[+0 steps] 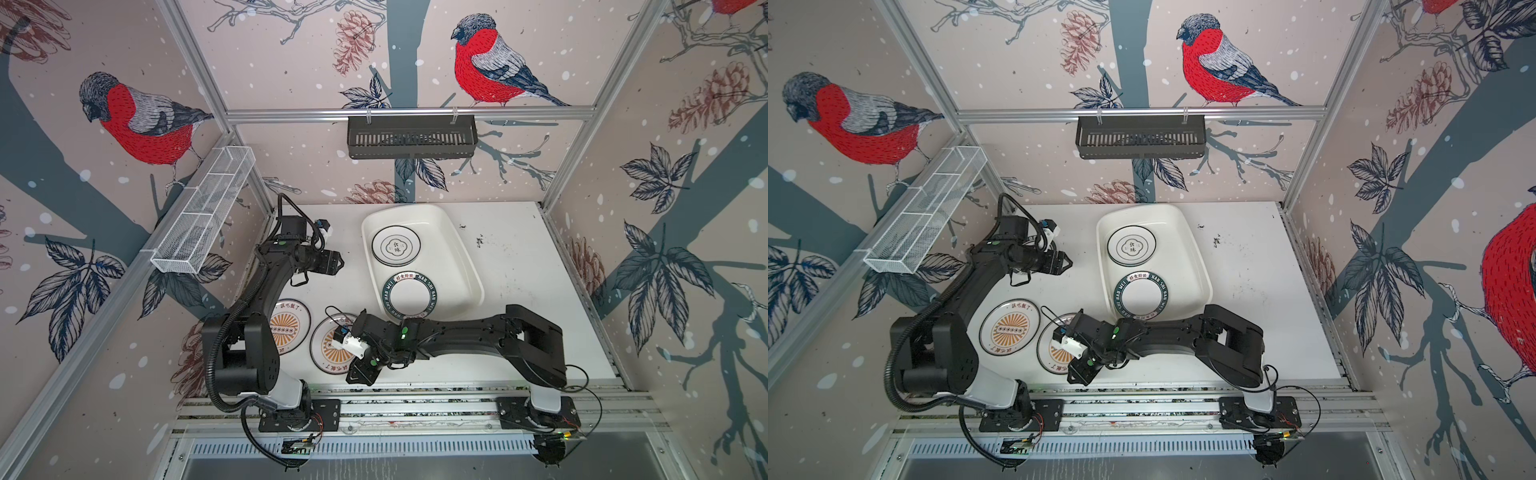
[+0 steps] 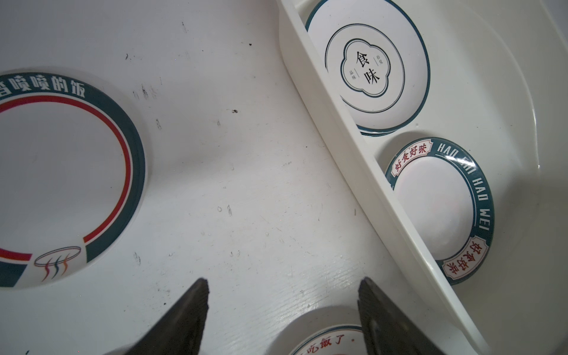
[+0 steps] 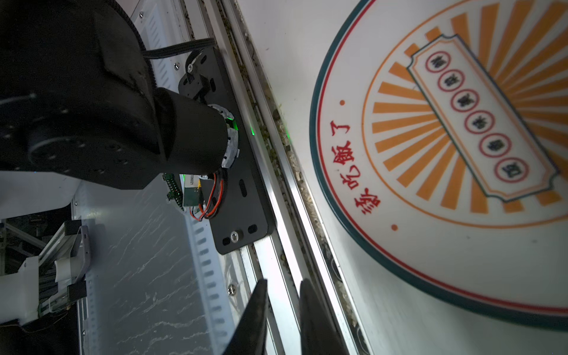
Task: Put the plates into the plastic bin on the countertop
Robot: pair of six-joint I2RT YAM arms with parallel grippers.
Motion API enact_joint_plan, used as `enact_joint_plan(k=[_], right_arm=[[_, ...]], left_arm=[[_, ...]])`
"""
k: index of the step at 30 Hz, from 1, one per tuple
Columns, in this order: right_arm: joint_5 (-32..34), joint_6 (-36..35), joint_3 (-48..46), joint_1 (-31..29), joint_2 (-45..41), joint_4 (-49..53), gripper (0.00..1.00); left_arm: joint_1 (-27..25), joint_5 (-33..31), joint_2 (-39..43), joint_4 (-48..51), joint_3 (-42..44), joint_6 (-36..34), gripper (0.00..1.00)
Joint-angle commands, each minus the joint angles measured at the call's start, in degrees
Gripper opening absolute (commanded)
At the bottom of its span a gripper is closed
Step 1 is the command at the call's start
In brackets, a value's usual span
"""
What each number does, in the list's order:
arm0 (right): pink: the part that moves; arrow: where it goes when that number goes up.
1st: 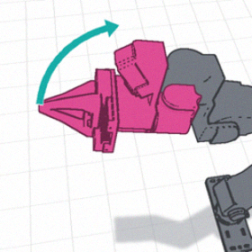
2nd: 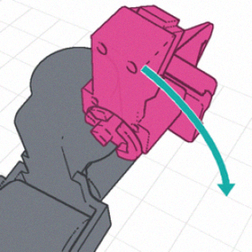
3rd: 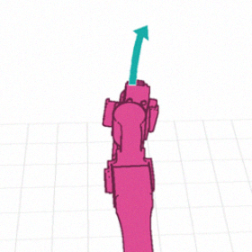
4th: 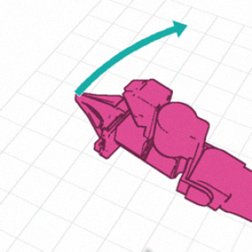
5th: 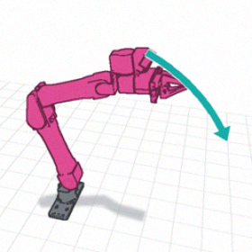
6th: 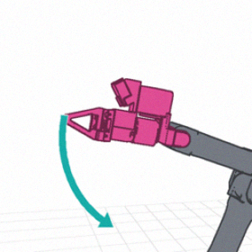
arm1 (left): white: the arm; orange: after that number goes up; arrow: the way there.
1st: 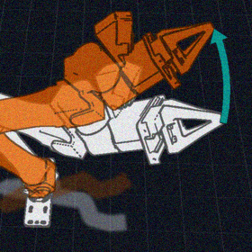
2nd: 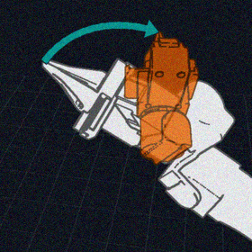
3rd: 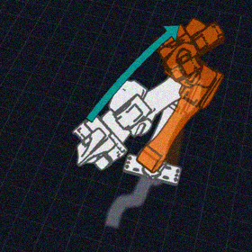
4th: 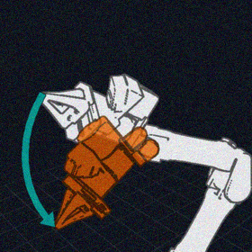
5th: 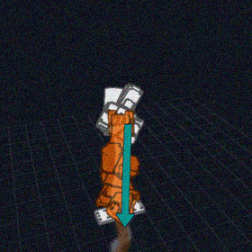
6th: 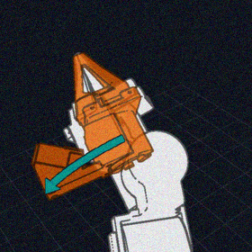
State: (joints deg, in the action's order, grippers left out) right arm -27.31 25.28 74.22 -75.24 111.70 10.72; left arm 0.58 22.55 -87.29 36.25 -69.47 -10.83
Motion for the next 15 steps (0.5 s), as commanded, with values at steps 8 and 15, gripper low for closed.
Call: enact_joint_plan(k=[8,15], right_arm=[[-4.95,-2.04,3.48,0.78,5.46,1.06,0.21],[-4.72,-3.15,4.25,2.22,6.78,1.38,0.21]], left_arm=[[0.30,2.80,-0.47,-1.40,-1.72,1.51,0.77],[0.36,3.64,-0.87,0.01,-4.37,1.65,0.77]])
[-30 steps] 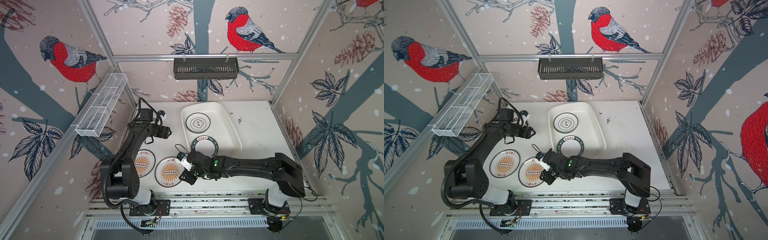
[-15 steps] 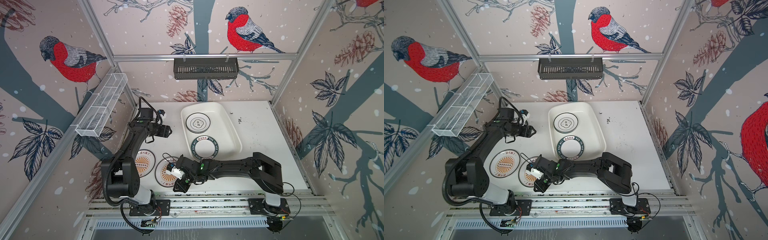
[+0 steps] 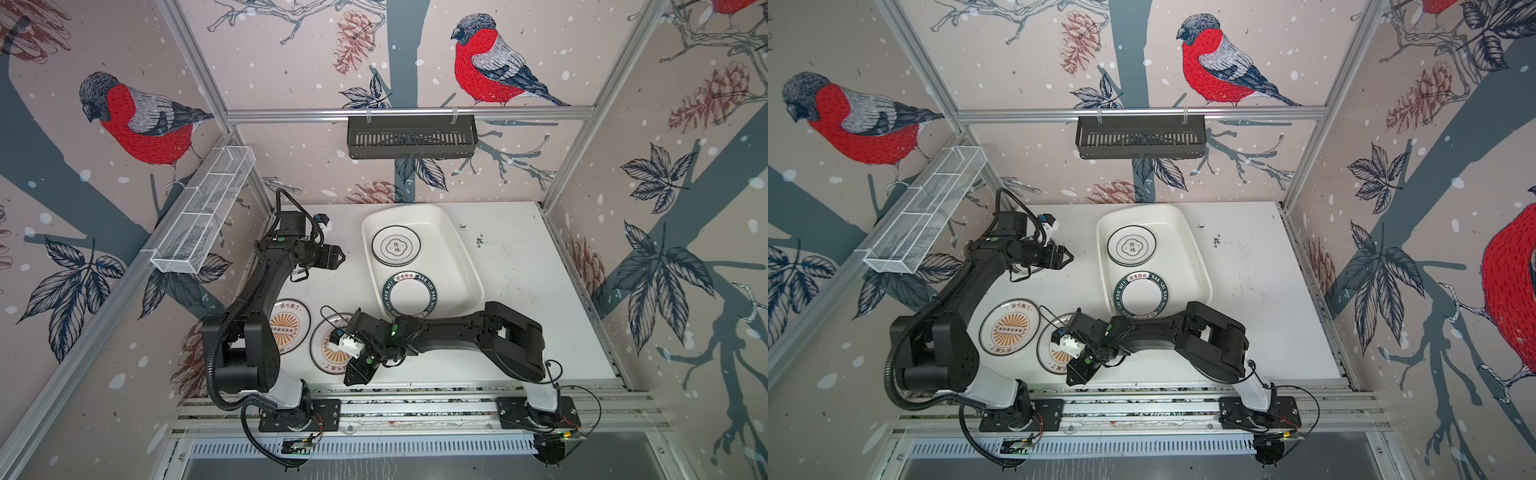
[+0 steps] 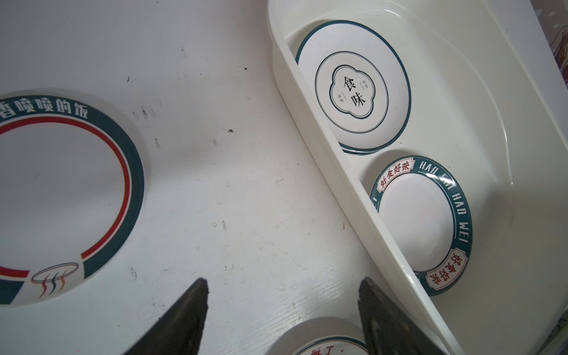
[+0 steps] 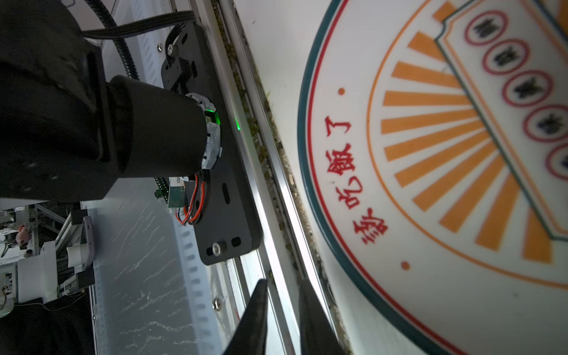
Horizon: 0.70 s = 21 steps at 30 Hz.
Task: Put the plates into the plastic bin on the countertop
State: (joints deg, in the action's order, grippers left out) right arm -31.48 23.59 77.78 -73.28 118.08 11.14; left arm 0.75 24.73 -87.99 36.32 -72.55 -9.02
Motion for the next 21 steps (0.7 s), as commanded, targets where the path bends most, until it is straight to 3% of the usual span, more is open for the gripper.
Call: enact_joint_plan(k=[1,8,21], right_arm=[[-0.68,-1.74,1.07,0.41,0.80,1.38,0.21],[-0.99,-2.36,2.13,0.36,2.06,2.32,0.21],[2.77,-3.36,5.71,2.56,4.33,4.77,0.20]], left_arm=[[0.22,1.44,-0.25,0.65,-2.32,-0.37,0.77],[0.78,2.76,0.09,4.34,-8.45,-0.92,0.78],[1.27,3.72,1.13,4.36,-7.78,-0.56,0.77]])
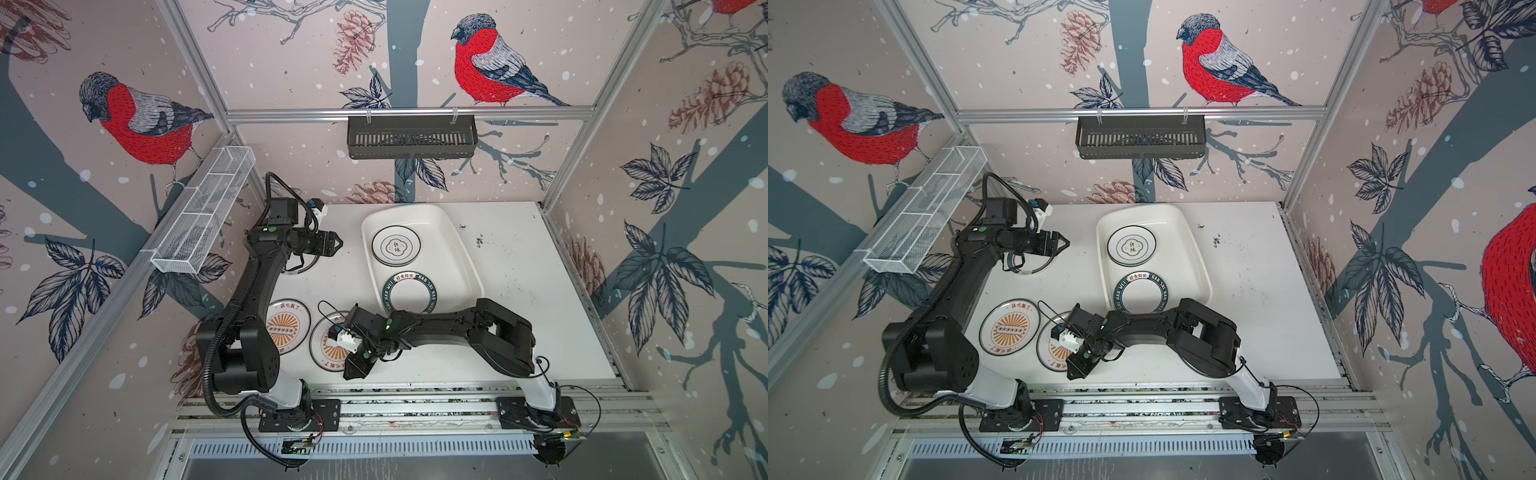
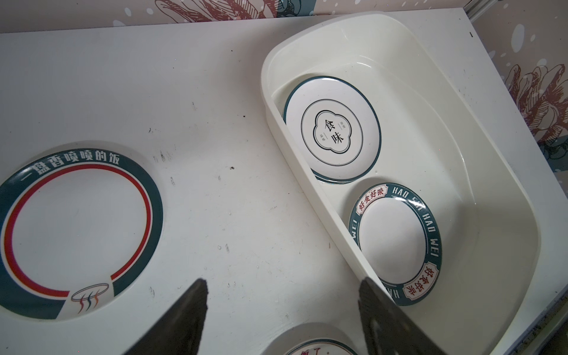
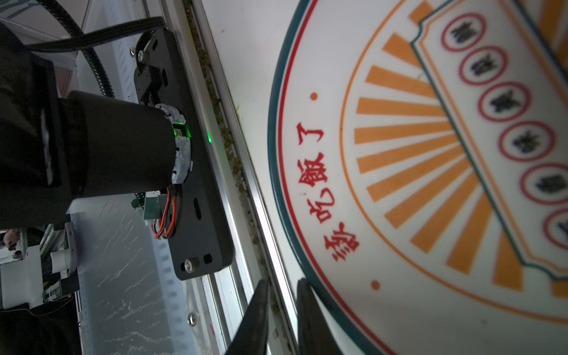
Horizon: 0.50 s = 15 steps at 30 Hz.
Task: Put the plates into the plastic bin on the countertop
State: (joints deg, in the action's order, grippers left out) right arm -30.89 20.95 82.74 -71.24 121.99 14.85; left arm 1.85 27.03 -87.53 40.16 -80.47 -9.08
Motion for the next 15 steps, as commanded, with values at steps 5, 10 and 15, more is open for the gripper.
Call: enact_joint_plan(k=[5,10,15], right_arm=[[3.30,-0.62,2.13,1.18,1.25,1.67,0.20],[5.31,-0.29,3.42,1.78,2.36,2.02,0.20],[7.88,1.08,3.61,2.88,2.06,0.91,0.21]], left_arm=[[0.63,1.49,1.13,0.70,0.72,-0.67,0.78],[1.25,2.15,1.31,0.73,1.65,-0.67,0.77],[2.12,2.26,1.64,0.88,2.80,-1.15,0.78]])
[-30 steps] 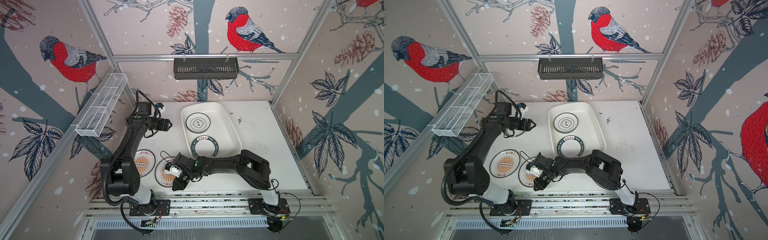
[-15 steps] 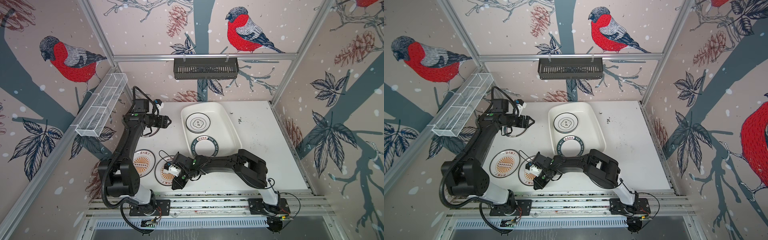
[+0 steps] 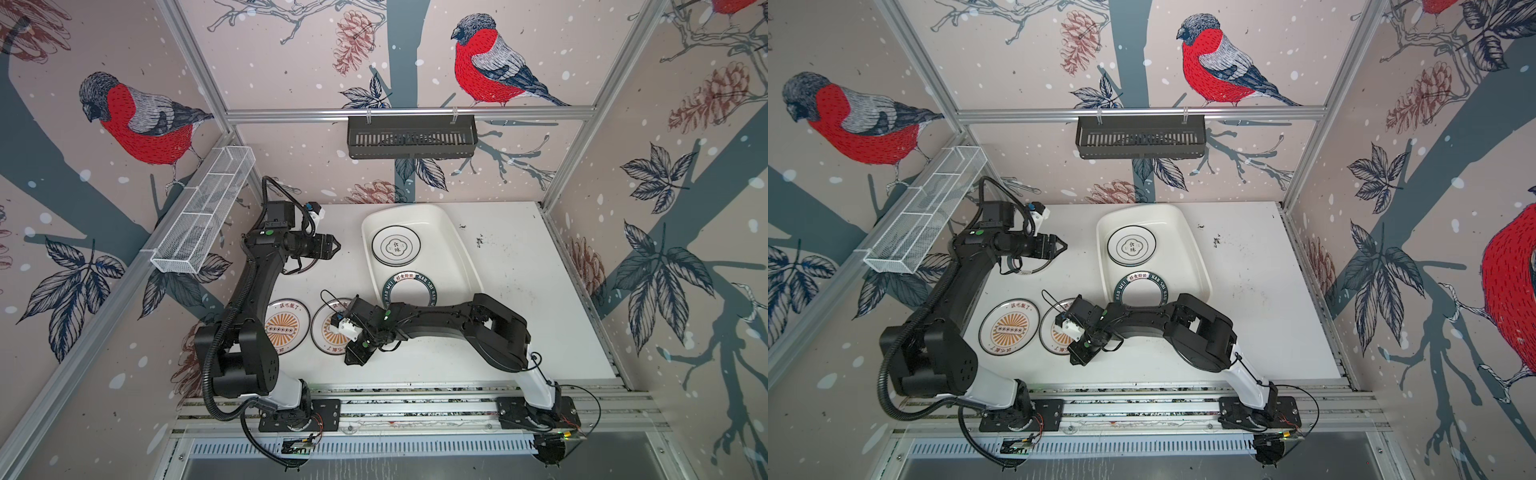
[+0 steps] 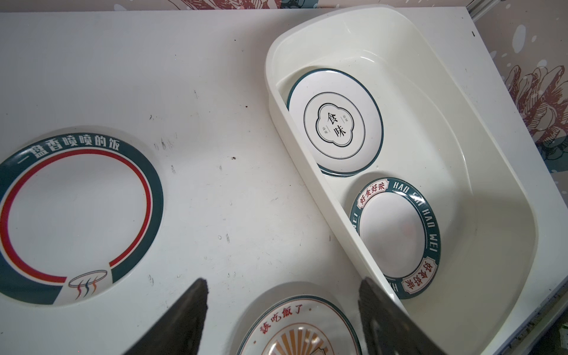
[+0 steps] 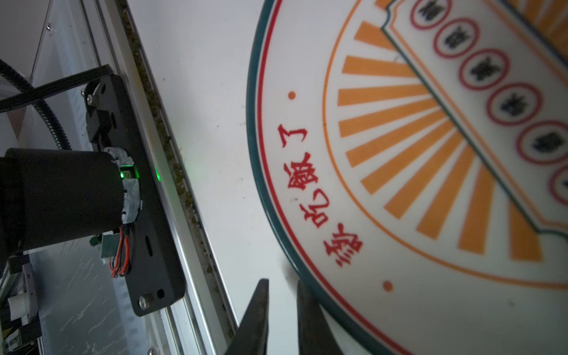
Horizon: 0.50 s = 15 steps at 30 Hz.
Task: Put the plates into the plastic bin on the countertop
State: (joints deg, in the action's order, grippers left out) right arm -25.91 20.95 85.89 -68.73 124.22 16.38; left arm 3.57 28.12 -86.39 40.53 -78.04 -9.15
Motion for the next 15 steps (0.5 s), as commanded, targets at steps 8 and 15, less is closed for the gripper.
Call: enact_joint_plan(k=[8,15], right_arm=[[4.63,2.16,1.94,2.87,0.98,-1.75,0.21],[6.98,2.96,4.00,4.14,2.59,-2.27,0.21]], left_arm=[[1.62,0.91,0.63,0.90,1.70,-1.66,0.77],[2.45,0.49,1.12,1.76,3.01,-2.45,0.77]])
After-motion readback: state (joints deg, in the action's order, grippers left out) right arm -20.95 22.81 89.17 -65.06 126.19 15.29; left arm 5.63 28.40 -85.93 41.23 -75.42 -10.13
